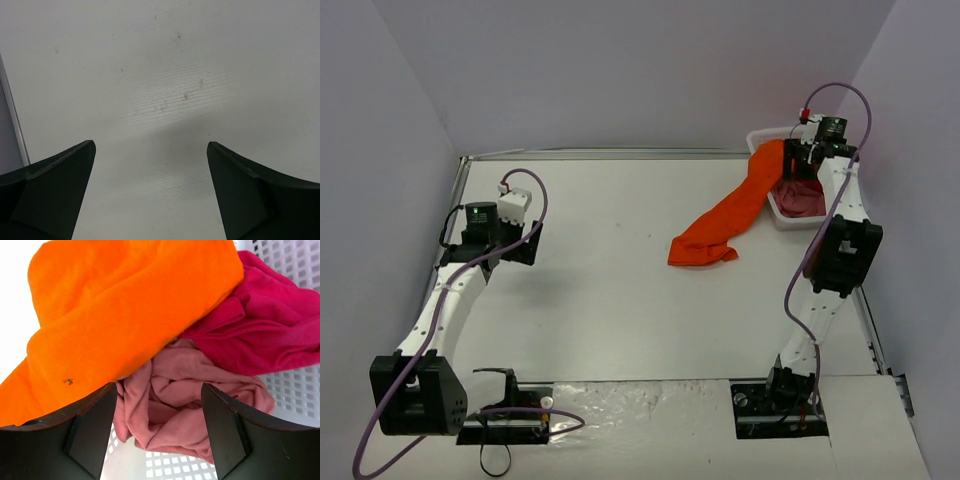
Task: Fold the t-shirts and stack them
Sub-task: Move the tshirt to the center of the board
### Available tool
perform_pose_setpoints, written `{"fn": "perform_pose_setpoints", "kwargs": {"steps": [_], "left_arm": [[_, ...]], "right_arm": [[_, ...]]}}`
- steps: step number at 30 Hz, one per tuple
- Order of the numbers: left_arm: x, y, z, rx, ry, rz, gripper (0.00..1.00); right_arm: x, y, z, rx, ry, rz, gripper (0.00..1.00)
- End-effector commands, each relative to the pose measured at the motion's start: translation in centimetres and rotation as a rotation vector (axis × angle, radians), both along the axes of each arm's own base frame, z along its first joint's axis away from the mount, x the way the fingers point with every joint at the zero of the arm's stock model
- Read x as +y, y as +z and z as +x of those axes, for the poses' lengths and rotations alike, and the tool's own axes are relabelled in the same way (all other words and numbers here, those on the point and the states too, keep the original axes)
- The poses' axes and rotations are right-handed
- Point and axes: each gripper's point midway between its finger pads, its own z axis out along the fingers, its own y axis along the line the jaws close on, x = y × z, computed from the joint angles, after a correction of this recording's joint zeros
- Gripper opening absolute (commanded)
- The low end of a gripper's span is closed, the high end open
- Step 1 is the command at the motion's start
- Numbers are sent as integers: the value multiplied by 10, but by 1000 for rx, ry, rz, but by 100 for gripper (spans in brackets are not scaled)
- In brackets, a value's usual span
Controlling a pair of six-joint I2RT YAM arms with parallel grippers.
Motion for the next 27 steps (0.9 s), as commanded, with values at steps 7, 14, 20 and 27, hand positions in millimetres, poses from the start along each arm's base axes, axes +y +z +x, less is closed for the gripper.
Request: {"fn": "perform_pose_setpoints", "kwargs": {"steps": [7,14,20,27], "left_arm": [[2,8,4,-25,-5,5,94],[1,7,4,-21,-8,3,94],[1,5,3,-16,-10,2,94],[8,5,2,-13,10,-13,94]], "right_arm": [[16,2,22,-44,55,104,64],[27,-4,27,-46,98,155,51],[26,-4,29,-52,112,149,33],[30,-2,31,-63,127,167,42]]}}
